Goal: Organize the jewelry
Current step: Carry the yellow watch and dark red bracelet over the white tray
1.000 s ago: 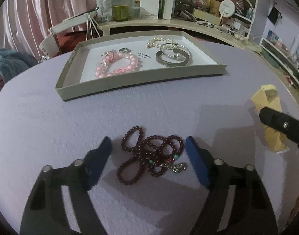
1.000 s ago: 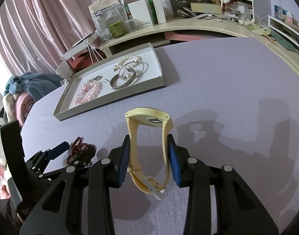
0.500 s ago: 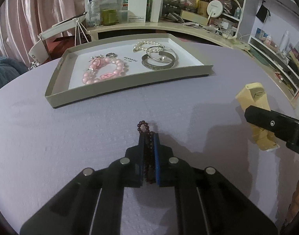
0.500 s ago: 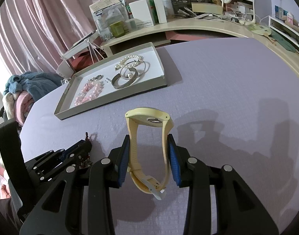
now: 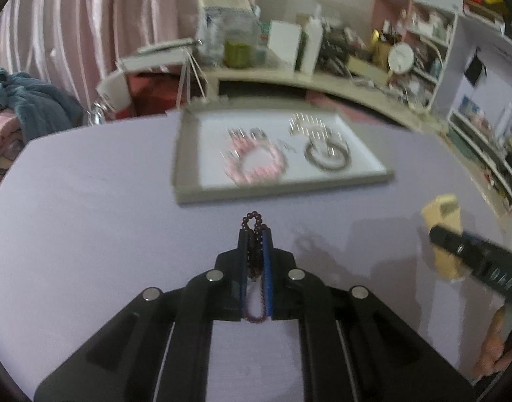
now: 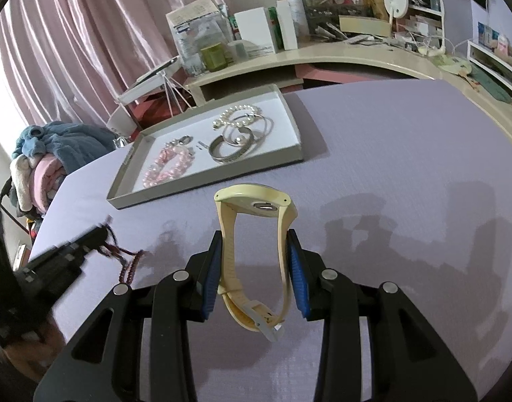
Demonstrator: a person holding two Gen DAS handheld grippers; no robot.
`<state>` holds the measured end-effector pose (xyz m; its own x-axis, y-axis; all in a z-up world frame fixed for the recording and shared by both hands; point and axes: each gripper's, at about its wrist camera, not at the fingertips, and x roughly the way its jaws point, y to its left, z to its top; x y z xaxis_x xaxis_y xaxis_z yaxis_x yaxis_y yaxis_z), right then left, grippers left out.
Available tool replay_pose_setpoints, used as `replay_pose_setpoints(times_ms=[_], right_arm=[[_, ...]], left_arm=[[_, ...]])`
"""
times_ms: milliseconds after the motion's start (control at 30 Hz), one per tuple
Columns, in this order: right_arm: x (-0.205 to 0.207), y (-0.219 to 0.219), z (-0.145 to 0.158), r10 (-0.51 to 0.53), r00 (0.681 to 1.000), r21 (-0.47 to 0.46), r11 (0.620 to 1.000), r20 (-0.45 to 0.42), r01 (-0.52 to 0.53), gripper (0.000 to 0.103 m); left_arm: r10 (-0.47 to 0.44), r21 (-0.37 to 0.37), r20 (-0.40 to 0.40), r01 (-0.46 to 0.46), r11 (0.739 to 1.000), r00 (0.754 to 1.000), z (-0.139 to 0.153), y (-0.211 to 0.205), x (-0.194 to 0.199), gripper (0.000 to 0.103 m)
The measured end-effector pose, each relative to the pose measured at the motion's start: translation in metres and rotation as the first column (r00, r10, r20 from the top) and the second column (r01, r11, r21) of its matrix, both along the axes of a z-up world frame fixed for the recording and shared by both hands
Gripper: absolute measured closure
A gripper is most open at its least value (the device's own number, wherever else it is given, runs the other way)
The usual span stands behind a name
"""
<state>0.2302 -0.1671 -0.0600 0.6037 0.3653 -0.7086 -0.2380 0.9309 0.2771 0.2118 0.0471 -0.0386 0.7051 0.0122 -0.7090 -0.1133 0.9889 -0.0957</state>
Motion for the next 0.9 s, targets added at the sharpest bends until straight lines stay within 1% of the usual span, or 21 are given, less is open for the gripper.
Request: replay_pose_setpoints(times_ms=[167, 333, 533, 900], right_arm=[[-0.003, 0.010, 0.010, 0.024, 0.999, 0.004, 1.000, 0.026, -0.024, 0.065], [-0.005, 0.016, 0.019, 0.045, 0.998, 0.006, 0.999, 0.049, -0.045, 0.065], [-0.004, 0.020, 0.027, 0.061, 0.995, 0.009, 0.998, 0.073, -0.062, 0.065], [0.003, 0.022, 0.030, 0.073, 0.994, 0.021, 0.997, 0.085, -0.075, 0.065]], left_arm=[[0.025, -0.010, 0.081, -0.024, 1.000, 0.996, 0.038, 0.015, -0.012, 0.095], [0.031, -0.003, 0.127, -0.030, 1.000, 0.991, 0.060, 0.016, -0.019, 0.095], [0.034, -0.009, 0.144, -0.033, 0.999, 0.989, 0.069, 0.016, -0.025, 0.095], [0.037, -0.012, 0.145, -0.036, 0.999, 0.989, 0.071, 0.015, -0.027, 0.095]])
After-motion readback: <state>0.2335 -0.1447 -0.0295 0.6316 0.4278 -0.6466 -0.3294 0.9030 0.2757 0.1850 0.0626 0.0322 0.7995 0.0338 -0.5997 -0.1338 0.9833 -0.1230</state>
